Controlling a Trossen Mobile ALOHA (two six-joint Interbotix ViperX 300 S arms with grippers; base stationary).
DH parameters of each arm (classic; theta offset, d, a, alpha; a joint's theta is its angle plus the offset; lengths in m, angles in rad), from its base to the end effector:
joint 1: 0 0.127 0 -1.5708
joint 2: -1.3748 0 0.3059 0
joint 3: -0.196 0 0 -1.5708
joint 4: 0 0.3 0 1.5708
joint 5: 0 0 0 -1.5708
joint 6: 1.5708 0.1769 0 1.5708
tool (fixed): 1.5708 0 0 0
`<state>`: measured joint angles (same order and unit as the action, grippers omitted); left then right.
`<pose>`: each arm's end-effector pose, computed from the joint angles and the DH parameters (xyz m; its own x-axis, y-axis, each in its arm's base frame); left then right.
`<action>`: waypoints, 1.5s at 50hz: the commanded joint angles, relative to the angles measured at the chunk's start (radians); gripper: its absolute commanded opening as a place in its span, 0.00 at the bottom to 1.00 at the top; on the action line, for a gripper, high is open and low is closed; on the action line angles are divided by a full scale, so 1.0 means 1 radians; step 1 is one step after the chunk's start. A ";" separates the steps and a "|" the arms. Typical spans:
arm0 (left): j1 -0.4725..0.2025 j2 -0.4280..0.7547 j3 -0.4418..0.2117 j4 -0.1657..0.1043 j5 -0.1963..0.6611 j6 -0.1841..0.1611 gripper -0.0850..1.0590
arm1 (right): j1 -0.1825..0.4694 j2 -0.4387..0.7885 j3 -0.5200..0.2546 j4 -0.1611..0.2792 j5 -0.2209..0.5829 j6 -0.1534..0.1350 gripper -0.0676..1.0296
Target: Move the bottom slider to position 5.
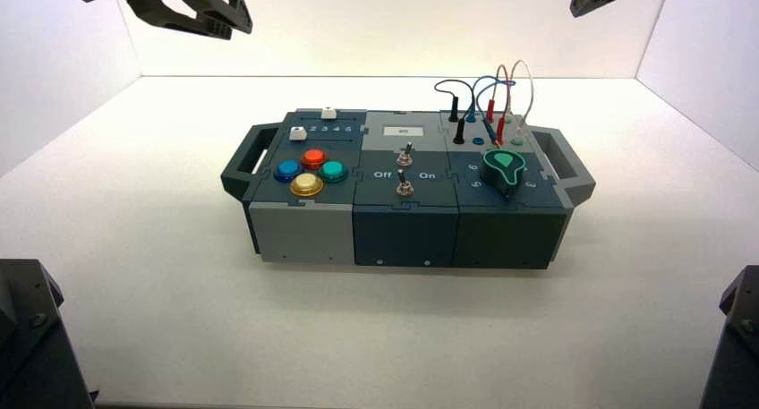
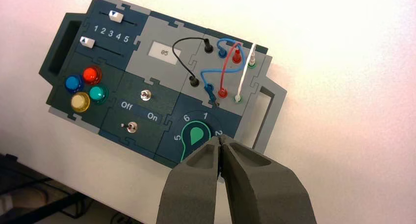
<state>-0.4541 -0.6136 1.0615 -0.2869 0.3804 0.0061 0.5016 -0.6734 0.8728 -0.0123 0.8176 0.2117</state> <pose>0.2319 -0.1339 0.1488 0.5674 -0.3939 -0.7231 0.3152 0.9152 -0.2511 0.2169 0.1172 0.1888 0.4655 0.2450 -0.8505 -0.3163 0.9435 0.0987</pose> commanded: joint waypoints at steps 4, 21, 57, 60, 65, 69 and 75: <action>0.003 -0.002 -0.015 0.000 -0.009 -0.002 0.38 | -0.006 -0.005 -0.026 0.002 -0.005 -0.003 0.04; 0.003 0.038 -0.012 0.000 -0.040 0.002 0.21 | -0.006 -0.005 -0.028 0.002 -0.005 -0.003 0.04; 0.003 0.518 -0.167 0.000 -0.092 -0.002 0.05 | -0.006 -0.005 -0.066 0.026 0.015 0.006 0.04; 0.003 0.549 -0.186 0.000 -0.094 -0.003 0.05 | -0.006 -0.005 -0.066 0.031 0.017 0.008 0.04; 0.006 0.575 -0.210 0.000 -0.094 -0.003 0.05 | -0.006 -0.005 -0.066 0.037 0.018 0.008 0.04; 0.018 0.591 -0.224 0.000 -0.094 -0.003 0.05 | -0.006 -0.006 -0.066 0.041 0.018 0.008 0.04; 0.037 0.612 -0.238 0.000 -0.086 -0.003 0.05 | -0.006 -0.008 -0.066 0.043 0.018 0.009 0.04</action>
<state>-0.4341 0.0015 0.8529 -0.2869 0.2945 0.0046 0.5016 -0.6750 0.8360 0.0261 0.8406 0.2178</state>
